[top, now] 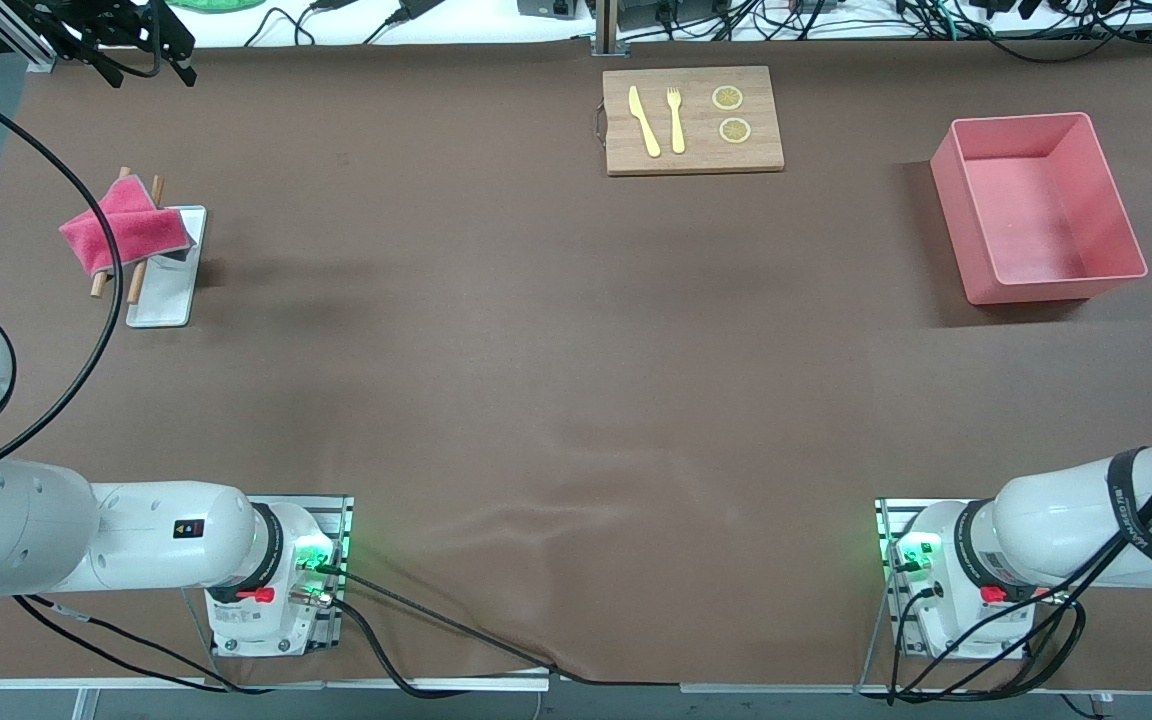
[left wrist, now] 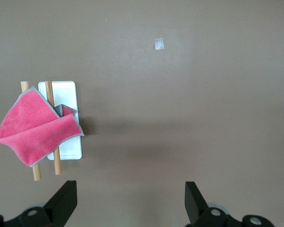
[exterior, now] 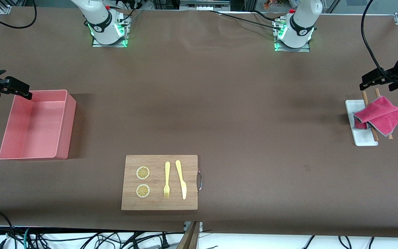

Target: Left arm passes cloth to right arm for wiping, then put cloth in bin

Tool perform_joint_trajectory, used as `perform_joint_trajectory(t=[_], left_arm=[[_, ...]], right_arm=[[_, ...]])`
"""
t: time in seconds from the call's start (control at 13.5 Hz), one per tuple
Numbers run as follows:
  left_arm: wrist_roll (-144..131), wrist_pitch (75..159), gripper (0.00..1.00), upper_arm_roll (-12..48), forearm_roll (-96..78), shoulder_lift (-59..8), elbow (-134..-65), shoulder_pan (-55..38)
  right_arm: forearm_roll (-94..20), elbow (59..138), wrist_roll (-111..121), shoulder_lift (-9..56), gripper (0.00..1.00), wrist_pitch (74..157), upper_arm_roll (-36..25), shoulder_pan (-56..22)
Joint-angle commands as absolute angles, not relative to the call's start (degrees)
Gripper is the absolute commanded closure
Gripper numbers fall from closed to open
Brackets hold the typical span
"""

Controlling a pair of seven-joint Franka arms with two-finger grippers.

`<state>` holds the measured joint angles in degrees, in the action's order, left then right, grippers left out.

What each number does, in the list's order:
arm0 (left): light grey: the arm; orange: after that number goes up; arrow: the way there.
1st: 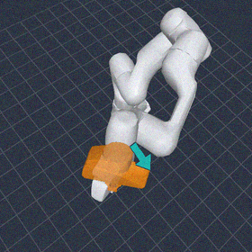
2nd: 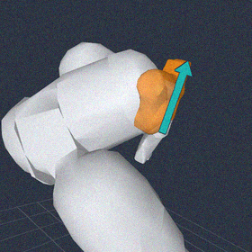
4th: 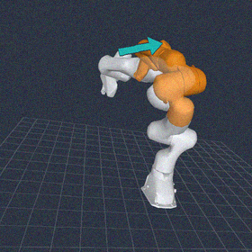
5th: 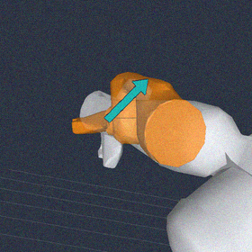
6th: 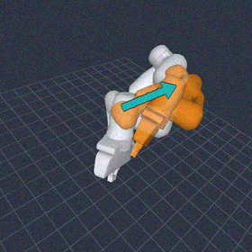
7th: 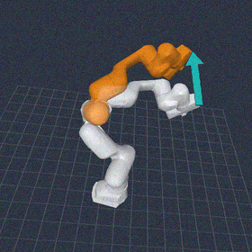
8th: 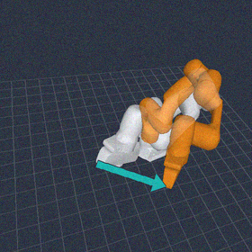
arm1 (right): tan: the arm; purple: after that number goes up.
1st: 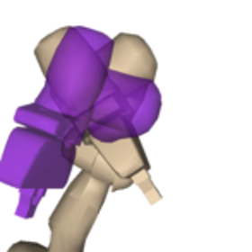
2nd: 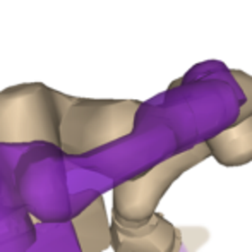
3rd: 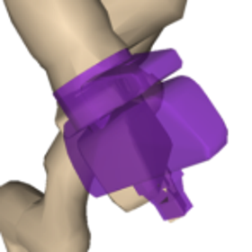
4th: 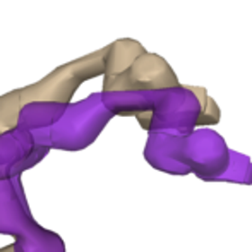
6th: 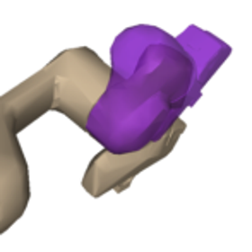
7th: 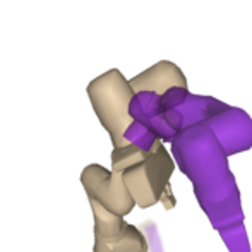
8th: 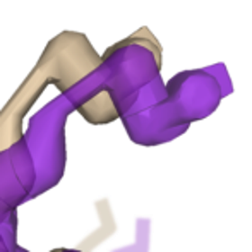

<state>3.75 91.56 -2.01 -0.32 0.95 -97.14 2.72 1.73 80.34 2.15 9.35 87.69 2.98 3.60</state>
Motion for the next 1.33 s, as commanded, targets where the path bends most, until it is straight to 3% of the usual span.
perform_joint_trajectory(t=[0.0,1.26], left_arm=[[5.2,90.8,0.0,-1.9,-1.3,0.4,-95.7,3.0],[4.7,90.7,0.0,-1.7,-2.1,-0.4,-94.7,3.0]], right_arm=[[0.9,80.2,2.7,9.1,0.0,88.0,2.9,3.8],[0.9,80.2,2.5,9.1,0.0,88.0,2.9,3.8]])
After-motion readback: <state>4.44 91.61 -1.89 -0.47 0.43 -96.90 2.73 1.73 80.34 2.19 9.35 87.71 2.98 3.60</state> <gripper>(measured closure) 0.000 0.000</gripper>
